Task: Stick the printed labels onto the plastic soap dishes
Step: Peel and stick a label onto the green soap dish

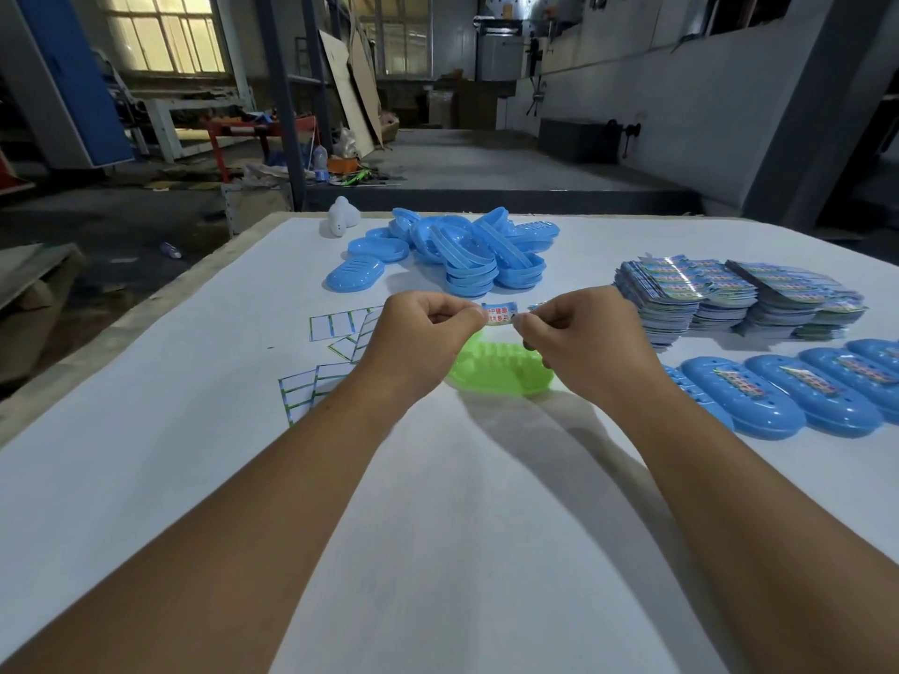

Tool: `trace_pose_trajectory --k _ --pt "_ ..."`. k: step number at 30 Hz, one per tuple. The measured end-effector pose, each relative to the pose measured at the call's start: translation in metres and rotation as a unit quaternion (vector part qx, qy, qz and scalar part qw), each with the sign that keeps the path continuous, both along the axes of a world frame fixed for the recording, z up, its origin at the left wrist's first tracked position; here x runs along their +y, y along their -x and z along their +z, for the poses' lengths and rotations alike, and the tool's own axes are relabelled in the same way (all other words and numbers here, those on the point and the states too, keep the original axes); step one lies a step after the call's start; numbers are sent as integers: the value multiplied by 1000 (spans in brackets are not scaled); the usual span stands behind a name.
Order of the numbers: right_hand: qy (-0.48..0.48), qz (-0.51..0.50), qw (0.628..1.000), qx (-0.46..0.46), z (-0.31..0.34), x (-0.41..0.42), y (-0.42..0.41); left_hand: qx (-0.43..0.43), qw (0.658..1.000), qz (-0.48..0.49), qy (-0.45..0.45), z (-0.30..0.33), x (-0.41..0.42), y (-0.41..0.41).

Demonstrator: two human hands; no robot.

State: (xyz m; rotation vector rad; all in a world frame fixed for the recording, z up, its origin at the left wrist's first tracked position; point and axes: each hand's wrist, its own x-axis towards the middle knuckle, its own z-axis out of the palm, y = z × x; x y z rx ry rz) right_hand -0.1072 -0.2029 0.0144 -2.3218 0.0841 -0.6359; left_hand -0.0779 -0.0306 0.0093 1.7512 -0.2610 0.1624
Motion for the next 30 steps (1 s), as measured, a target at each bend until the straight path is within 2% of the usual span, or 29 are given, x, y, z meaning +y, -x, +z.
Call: trace_pose_trajectory --k 15,19,26,30 --pt "-103 24 992 67 1 -6 -1 41 998 -36 -16 -1 0 2" --pt "-69 18 996 61 0 -8 -2 38 998 -28 -34 -4 0 -1" --pt "62 -19 994 86 -5 -4 -3 -5 988 35 -149 -22 -3 -15" --pt "89 -33 991 89 -8 -3 -3 -32 976 50 -209 -26 -5 -17"
